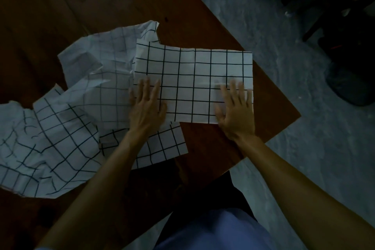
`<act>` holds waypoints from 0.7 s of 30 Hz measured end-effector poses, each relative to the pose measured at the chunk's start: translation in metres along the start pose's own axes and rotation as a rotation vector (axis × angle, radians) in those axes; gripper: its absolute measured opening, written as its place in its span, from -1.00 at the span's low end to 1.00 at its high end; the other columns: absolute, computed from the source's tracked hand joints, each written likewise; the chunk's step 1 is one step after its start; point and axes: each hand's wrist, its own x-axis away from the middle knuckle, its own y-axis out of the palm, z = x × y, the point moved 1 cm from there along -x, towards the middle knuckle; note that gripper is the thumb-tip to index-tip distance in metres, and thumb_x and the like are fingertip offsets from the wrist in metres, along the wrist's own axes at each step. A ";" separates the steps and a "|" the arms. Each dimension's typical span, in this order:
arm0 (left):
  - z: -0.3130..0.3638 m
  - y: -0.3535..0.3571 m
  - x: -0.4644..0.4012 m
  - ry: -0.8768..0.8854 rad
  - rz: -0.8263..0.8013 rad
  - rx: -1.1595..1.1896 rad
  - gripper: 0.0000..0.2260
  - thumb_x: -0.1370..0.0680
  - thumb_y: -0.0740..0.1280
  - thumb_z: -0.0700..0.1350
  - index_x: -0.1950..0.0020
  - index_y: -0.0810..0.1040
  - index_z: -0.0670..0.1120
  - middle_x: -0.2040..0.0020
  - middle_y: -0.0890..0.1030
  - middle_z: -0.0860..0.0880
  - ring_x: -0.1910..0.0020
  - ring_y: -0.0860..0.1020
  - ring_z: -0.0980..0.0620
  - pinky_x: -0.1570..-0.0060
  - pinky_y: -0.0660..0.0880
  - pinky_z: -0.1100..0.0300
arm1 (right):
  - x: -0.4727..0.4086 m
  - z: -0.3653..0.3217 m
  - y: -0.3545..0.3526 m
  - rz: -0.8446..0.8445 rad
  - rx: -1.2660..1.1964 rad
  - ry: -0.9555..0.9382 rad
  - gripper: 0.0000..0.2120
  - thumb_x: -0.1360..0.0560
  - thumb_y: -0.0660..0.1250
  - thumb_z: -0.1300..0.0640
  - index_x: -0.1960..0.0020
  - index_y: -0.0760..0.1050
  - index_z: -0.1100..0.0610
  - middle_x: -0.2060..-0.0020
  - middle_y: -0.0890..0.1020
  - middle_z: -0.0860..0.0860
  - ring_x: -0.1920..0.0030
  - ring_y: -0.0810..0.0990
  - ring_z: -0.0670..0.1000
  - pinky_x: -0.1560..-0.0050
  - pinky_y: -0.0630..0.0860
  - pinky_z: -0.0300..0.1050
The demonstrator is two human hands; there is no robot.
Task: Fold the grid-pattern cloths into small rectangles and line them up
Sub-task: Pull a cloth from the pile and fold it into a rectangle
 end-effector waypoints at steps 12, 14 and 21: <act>0.021 0.028 0.001 0.112 -0.026 -0.033 -0.46 -0.63 -0.08 0.11 -0.56 -0.19 0.02 -0.56 -0.24 -0.12 -0.53 -0.25 -0.08 -0.49 -0.21 -0.09 | 0.002 -0.008 0.017 -0.067 -0.032 -0.068 -0.43 -0.63 -0.04 -0.16 -0.56 -0.07 0.02 -0.56 -0.06 0.08 -0.54 -0.18 0.07 -0.52 -0.16 0.06; 0.007 0.021 0.003 0.051 -0.054 -0.019 -0.46 -0.62 -0.14 0.15 -0.55 -0.25 0.06 -0.55 -0.29 -0.08 -0.52 -0.30 -0.04 -0.49 -0.24 -0.08 | 0.008 0.008 0.011 -0.070 -0.041 -0.019 -0.42 -0.63 -0.03 -0.16 -0.56 -0.06 0.01 -0.56 -0.06 0.08 -0.54 -0.18 0.06 -0.52 -0.17 0.04; 0.013 0.019 0.009 -0.080 -0.078 0.032 -0.46 -0.61 -0.18 0.21 -0.53 -0.28 0.10 -0.53 -0.34 -0.07 -0.50 -0.36 -0.05 -0.40 -0.44 -0.09 | 0.012 -0.001 0.001 -0.058 -0.156 -0.044 -0.42 -0.63 0.02 -0.08 -0.56 -0.09 0.06 -0.55 -0.09 0.06 -0.54 -0.22 0.04 -0.52 -0.23 0.04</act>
